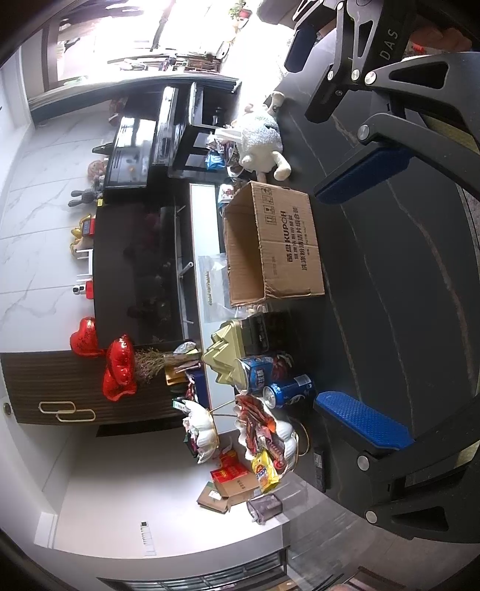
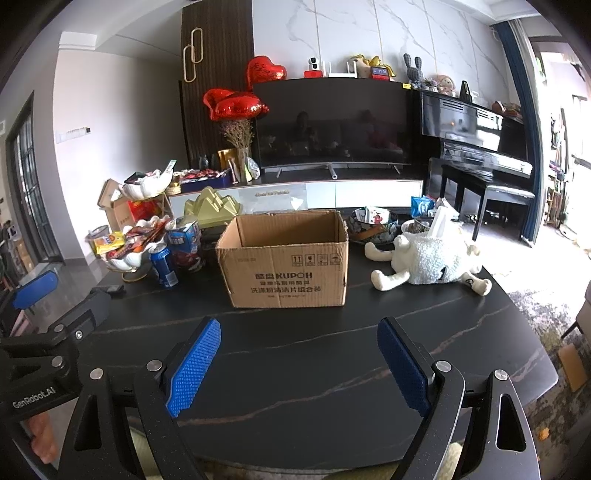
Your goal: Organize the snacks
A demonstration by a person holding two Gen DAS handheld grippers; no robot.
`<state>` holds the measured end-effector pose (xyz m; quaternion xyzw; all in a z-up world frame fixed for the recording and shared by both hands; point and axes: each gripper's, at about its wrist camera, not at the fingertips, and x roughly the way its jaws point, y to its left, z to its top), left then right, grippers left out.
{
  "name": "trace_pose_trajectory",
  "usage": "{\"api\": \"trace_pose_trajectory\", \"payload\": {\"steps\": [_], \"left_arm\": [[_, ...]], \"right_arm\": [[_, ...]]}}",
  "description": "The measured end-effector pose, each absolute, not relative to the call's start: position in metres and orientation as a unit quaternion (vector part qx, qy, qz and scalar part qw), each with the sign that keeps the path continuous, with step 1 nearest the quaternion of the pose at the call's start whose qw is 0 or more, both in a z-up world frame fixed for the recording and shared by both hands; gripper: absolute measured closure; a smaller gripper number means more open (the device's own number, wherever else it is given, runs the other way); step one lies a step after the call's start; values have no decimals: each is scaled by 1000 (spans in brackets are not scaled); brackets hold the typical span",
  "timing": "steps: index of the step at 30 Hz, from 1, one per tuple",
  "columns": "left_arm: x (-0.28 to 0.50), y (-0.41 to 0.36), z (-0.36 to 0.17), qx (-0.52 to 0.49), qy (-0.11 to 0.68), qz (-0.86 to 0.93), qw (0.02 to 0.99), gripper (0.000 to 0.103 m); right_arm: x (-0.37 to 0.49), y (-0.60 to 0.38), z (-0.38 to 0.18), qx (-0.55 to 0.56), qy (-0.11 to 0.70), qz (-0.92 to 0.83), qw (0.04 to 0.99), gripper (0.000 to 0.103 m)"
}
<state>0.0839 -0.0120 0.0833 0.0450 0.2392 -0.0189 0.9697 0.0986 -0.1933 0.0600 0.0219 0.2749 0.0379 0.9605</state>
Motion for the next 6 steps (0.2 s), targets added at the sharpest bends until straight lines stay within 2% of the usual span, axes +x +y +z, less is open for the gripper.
{"api": "trace_pose_trajectory", "payload": {"steps": [6], "left_arm": [[83, -13, 83, 43, 242, -21, 969, 0]], "right_arm": [[97, -193, 61, 23, 276, 39, 960, 15]]}}
